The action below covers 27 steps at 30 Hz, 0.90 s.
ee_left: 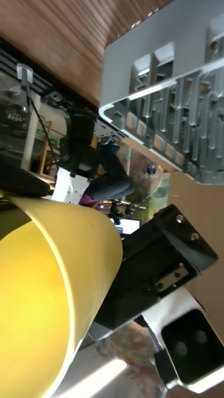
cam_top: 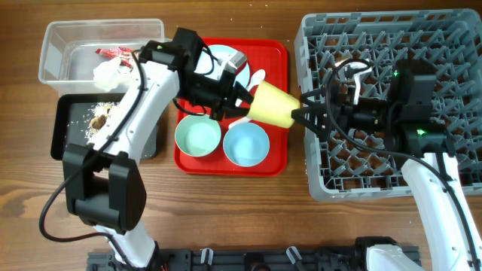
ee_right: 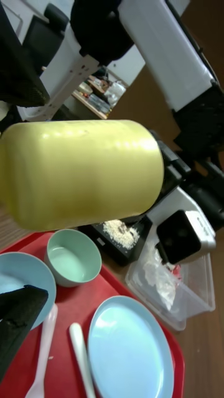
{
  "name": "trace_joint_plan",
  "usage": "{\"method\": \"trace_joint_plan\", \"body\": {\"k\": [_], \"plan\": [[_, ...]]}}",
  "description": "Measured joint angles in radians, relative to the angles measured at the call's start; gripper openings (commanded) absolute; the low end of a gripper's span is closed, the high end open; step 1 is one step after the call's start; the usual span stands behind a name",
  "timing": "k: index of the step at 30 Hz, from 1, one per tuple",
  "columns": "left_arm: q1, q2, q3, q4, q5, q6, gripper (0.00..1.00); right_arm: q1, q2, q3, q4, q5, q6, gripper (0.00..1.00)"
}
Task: Sort waste into correct bins and load items into the dishwasher rack
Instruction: 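Pass the yellow cup from the left gripper to the right gripper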
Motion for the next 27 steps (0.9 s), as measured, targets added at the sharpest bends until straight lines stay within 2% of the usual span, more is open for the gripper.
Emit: {"method": "trace_joint_plan", "body": {"k": [11,16,19,22,24,27], "plan": [[-0.032,0.000,0.000,0.016,0.080,0.004,0.04,0.087,0.000,0.000,0.013,-0.024,0.011,0.83],[-0.042,0.000,0.000,0.024,0.080,0.004,0.04,0.089,0.000,-0.001,0.100,-0.024,0.063,0.79],[-0.058,0.000,0.000,0.039,0.080,0.004,0.04,0.089,0.000,-0.001,0.105,-0.028,0.085,0.79],[-0.058,0.000,0.000,0.042,0.079,0.004,0.04,0.089,0.000,-0.001,0.097,-0.029,0.091,0.74],[-0.058,0.000,0.000,0.047,0.078,0.004,0.04,0.090,0.000,-0.001,0.091,-0.032,0.093,0.74],[-0.058,0.000,0.000,0.058,0.077,0.004,0.04,0.092,0.000,-0.001,0.078,-0.031,0.093,0.85]]}}
